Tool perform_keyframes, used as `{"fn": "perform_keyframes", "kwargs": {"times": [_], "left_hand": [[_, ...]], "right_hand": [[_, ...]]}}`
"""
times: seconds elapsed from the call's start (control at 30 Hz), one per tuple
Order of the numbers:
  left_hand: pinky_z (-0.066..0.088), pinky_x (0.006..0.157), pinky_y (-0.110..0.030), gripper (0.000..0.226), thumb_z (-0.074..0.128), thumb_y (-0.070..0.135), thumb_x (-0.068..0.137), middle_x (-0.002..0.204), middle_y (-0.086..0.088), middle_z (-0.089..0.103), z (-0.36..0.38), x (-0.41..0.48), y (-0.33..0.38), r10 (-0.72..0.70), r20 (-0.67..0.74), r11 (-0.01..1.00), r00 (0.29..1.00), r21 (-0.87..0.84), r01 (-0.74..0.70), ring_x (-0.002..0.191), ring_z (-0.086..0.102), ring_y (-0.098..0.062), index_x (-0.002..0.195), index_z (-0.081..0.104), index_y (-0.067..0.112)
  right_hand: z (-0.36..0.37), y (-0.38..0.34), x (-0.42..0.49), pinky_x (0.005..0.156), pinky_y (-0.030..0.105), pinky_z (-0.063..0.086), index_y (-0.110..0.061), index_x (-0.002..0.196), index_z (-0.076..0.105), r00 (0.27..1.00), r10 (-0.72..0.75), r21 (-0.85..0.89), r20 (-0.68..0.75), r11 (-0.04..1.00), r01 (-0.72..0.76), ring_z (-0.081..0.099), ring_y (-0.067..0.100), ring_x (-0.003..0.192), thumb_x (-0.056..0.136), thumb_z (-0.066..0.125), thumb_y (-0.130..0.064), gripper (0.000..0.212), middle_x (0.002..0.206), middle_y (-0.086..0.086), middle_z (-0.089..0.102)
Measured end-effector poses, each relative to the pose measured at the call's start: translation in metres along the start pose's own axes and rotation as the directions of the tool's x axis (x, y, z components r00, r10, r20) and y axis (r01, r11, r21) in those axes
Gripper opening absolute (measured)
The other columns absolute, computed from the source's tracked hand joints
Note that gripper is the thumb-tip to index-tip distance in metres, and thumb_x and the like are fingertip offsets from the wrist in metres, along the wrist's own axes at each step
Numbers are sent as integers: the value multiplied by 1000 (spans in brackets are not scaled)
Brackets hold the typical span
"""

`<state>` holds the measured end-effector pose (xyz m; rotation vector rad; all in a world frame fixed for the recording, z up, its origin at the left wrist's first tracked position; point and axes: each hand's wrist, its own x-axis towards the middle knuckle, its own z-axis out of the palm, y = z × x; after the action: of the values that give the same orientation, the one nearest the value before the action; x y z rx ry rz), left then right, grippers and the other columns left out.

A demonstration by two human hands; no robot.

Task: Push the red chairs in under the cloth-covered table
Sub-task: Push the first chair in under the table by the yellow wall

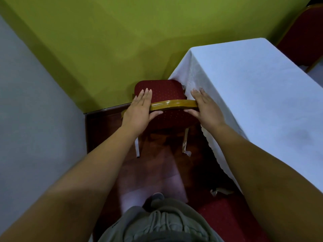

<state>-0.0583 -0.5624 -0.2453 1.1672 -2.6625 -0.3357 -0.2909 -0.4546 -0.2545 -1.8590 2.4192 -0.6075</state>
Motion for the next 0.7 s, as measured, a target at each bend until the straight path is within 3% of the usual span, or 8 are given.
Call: {"fn": "perform_keyframes", "kwargs": {"times": [0.23, 0.33, 0.47, 0.63, 0.7], "left_hand": [[-1, 118, -31, 86, 32, 64, 93, 163, -4, 1, -11, -19, -21, 39, 115, 996, 993, -82, -30, 149, -5, -16, 155, 0, 13], [-3, 115, -29, 86, 19, 69, 90, 163, -2, -2, -18, -32, -35, 56, 159, 994, 986, -106, -40, 148, -8, -13, 155, -2, 16], [-4, 113, -28, 87, 7, 70, 86, 163, 0, -3, -23, -51, -44, 43, 171, 992, 984, -126, -22, 148, -11, -13, 155, -2, 18], [-1, 116, -29, 74, 12, 58, 96, 163, -4, 0, -25, -74, -58, 51, 129, 985, 990, -168, -29, 149, -5, -15, 155, 6, 15], [-2, 114, -27, 69, 15, 55, 99, 163, -4, 2, -25, -81, -63, 45, 104, 983, 994, -181, -26, 149, -3, -15, 155, 9, 14]], "right_hand": [[6, -30, -28, 110, 51, 34, -15, 147, 35, 998, 59, -16, -23, 998, -60, 22, 20, 146, 87, 58, -54, 75, 155, 5, 33], [11, -50, -49, 110, 51, 35, -16, 147, 35, 996, 78, -34, -45, 996, -79, 22, 19, 146, 87, 53, -57, 76, 154, 2, 36], [19, -82, -79, 109, 45, 37, -14, 142, 44, 983, 102, -43, -154, 993, -110, 35, 25, 140, 86, 54, -58, 72, 147, 10, 45], [24, -119, -113, 101, 43, 44, -4, 129, 58, 953, 2, -129, -302, 991, -43, 53, 30, 127, 82, 70, -42, 61, 130, 14, 61], [27, -131, -124, 104, 40, 41, -4, 130, 57, 958, -5, -110, -285, 994, -28, 52, 29, 128, 85, 68, -40, 58, 131, 14, 60]]}}
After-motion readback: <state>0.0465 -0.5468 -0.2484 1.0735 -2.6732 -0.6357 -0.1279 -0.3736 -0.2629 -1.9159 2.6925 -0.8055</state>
